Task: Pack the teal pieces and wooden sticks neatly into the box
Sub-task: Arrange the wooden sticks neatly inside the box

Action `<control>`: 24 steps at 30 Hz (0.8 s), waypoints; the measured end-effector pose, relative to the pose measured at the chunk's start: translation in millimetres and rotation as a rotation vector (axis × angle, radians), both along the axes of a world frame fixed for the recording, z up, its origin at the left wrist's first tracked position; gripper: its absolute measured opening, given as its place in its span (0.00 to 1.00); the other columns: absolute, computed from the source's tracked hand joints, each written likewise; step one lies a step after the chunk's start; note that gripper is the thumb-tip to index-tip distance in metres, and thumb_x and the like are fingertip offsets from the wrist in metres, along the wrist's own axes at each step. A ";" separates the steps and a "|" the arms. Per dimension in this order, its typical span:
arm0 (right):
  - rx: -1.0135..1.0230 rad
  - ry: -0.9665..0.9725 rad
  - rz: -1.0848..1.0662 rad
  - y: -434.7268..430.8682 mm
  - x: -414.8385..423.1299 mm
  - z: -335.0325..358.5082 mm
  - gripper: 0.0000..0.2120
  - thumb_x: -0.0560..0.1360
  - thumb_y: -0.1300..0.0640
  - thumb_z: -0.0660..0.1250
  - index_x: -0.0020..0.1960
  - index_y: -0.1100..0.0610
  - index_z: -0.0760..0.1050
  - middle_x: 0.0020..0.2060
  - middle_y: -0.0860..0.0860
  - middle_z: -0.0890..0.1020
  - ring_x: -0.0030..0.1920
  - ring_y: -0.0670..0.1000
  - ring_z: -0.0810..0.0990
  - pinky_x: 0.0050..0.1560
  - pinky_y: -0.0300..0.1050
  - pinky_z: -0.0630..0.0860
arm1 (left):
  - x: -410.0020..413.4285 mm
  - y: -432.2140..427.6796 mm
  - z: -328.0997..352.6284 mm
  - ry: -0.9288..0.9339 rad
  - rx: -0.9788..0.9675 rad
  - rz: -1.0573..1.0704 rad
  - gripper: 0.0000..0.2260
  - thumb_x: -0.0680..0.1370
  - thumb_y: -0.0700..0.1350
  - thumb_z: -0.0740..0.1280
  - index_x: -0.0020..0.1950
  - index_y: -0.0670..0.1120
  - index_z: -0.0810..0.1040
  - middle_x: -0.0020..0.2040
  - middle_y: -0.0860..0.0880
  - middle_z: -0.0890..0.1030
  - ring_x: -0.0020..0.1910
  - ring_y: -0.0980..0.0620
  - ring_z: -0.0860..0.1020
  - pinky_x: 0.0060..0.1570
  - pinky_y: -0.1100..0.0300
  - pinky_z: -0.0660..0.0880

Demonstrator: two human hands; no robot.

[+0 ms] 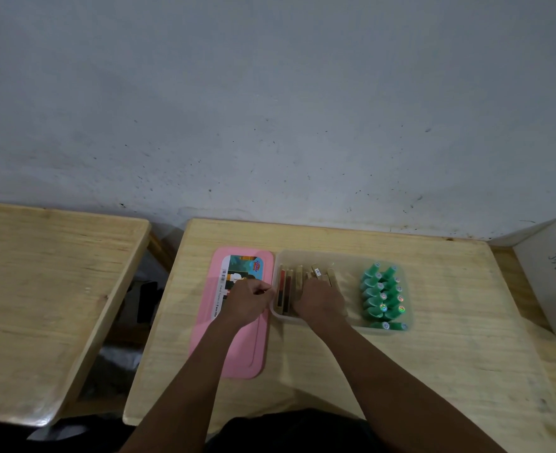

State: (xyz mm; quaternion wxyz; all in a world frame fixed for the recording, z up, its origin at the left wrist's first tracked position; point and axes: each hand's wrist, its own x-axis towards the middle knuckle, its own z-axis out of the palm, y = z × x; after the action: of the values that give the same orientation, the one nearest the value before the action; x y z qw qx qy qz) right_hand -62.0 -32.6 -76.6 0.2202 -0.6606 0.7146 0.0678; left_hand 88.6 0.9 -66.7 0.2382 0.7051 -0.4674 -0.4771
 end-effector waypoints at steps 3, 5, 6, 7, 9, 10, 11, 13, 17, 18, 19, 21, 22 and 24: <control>0.038 -0.043 -0.033 -0.1 0.6 2.1 0.11 0.74 0.54 0.66 0.55 0.57 0.79 0.52 0.53 0.84 0.53 0.55 0.82 0.50 0.46 0.76 | 0.0 0.6 0.2 0.004 0.006 0.006 0.05 0.77 0.43 0.67 0.47 0.44 0.82 0.43 0.46 0.82 0.48 0.45 0.82 0.53 0.45 0.80; 0.074 -0.107 -0.092 1.2 -2.1 3.8 0.14 0.72 0.51 0.68 0.54 0.57 0.79 0.50 0.53 0.84 0.51 0.55 0.82 0.50 0.47 0.77 | -0.2 1.2 0.6 0.004 0.004 0.003 0.04 0.77 0.43 0.67 0.45 0.46 0.81 0.42 0.47 0.82 0.47 0.45 0.82 0.53 0.46 0.80; 0.076 -0.145 -0.133 2.0 -3.8 4.4 0.15 0.70 0.48 0.69 0.52 0.57 0.79 0.48 0.53 0.84 0.50 0.55 0.82 0.48 0.46 0.78 | -0.2 1.2 0.9 0.006 0.004 0.003 0.04 0.77 0.43 0.67 0.46 0.46 0.81 0.42 0.46 0.82 0.47 0.45 0.82 0.53 0.46 0.80; 0.081 -0.184 -0.173 2.8 -6.1 5.0 0.16 0.69 0.46 0.69 0.50 0.57 0.79 0.45 0.53 0.83 0.47 0.54 0.82 0.44 0.45 0.77 | -0.1 1.1 1.1 0.007 0.004 0.002 0.04 0.77 0.43 0.67 0.47 0.45 0.81 0.43 0.46 0.82 0.47 0.45 0.82 0.53 0.46 0.80; 0.093 -0.269 -0.230 3.7 -11.9 5.4 0.14 0.67 0.44 0.68 0.40 0.56 0.79 0.36 0.51 0.81 0.38 0.51 0.80 0.36 0.41 0.72 | 0.5 0.6 0.5 0.013 0.010 0.001 0.05 0.77 0.42 0.67 0.48 0.44 0.81 0.44 0.46 0.82 0.48 0.45 0.81 0.53 0.46 0.80; 0.094 -0.313 -0.255 4.1 -14.8 5.3 0.14 0.67 0.44 0.68 0.35 0.55 0.77 0.32 0.50 0.79 0.34 0.50 0.78 0.33 0.40 0.70 | 0.6 0.4 0.6 0.017 0.013 -0.001 0.05 0.77 0.42 0.67 0.48 0.44 0.81 0.43 0.46 0.82 0.48 0.45 0.81 0.53 0.46 0.80; 0.088 -0.353 -0.274 4.4 -17.5 4.9 0.14 0.67 0.44 0.68 0.31 0.55 0.76 0.28 0.50 0.77 0.31 0.49 0.76 0.32 0.41 0.70 | 0.8 0.6 0.8 0.018 0.012 -0.003 0.04 0.77 0.42 0.67 0.47 0.45 0.81 0.43 0.46 0.82 0.47 0.45 0.81 0.53 0.45 0.80; 0.061 -0.409 -0.286 6.0 -20.7 3.2 0.14 0.67 0.47 0.68 0.30 0.57 0.78 0.26 0.50 0.77 0.30 0.50 0.76 0.35 0.44 0.75 | 0.9 0.4 1.0 0.016 0.008 -0.002 0.04 0.77 0.42 0.67 0.44 0.47 0.81 0.42 0.46 0.82 0.46 0.44 0.81 0.52 0.44 0.80; -0.001 -0.462 -0.250 10.6 -21.1 0.4 0.05 0.71 0.58 0.69 0.36 0.54 0.81 0.37 0.49 0.83 0.40 0.49 0.81 0.44 0.47 0.80 | 0.3 0.4 2.1 0.022 0.003 -0.001 0.07 0.77 0.42 0.67 0.40 0.51 0.80 0.40 0.46 0.82 0.43 0.46 0.81 0.51 0.43 0.80; -0.011 -0.461 -0.258 11.5 -20.6 1.4 0.06 0.71 0.59 0.69 0.36 0.51 0.79 0.39 0.47 0.83 0.42 0.48 0.81 0.45 0.45 0.79 | 0.4 0.4 2.3 0.024 0.004 0.002 0.07 0.77 0.42 0.67 0.40 0.51 0.80 0.40 0.46 0.82 0.43 0.46 0.81 0.52 0.43 0.80; -0.020 -0.462 -0.271 12.5 -20.2 1.9 0.08 0.70 0.59 0.70 0.36 0.48 0.77 0.40 0.46 0.82 0.44 0.48 0.81 0.45 0.45 0.78 | 0.4 0.5 2.6 0.027 0.006 0.005 0.07 0.77 0.42 0.67 0.40 0.51 0.80 0.40 0.46 0.82 0.43 0.46 0.81 0.52 0.43 0.80; -0.034 -0.465 -0.303 13.7 -19.9 1.6 0.09 0.69 0.59 0.71 0.39 0.46 0.75 0.43 0.45 0.81 0.45 0.48 0.80 0.45 0.43 0.77 | 0.2 1.1 3.0 0.030 0.005 0.010 0.07 0.77 0.42 0.67 0.40 0.51 0.80 0.41 0.45 0.83 0.44 0.44 0.82 0.51 0.42 0.80; -0.040 -0.473 -0.316 14.2 -19.8 1.2 0.10 0.68 0.59 0.72 0.41 0.46 0.75 0.44 0.46 0.81 0.46 0.48 0.80 0.45 0.43 0.76 | 0.1 1.3 3.1 0.030 0.004 0.012 0.07 0.77 0.42 0.67 0.40 0.51 0.80 0.42 0.44 0.83 0.45 0.42 0.82 0.51 0.42 0.80; -0.051 -0.493 -0.332 14.4 -19.1 -1.0 0.12 0.67 0.61 0.71 0.43 0.46 0.74 0.47 0.48 0.81 0.47 0.50 0.80 0.46 0.44 0.77 | 0.4 1.9 3.1 0.032 0.002 0.015 0.08 0.77 0.42 0.67 0.39 0.52 0.80 0.42 0.44 0.83 0.46 0.42 0.82 0.51 0.42 0.80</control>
State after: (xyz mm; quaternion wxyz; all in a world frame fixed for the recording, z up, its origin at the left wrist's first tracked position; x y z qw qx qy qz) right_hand -81.0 -18.2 -77.6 0.3786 -0.5367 0.7391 -0.1494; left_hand 89.1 2.8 -63.5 0.2482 0.7011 -0.4578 -0.4871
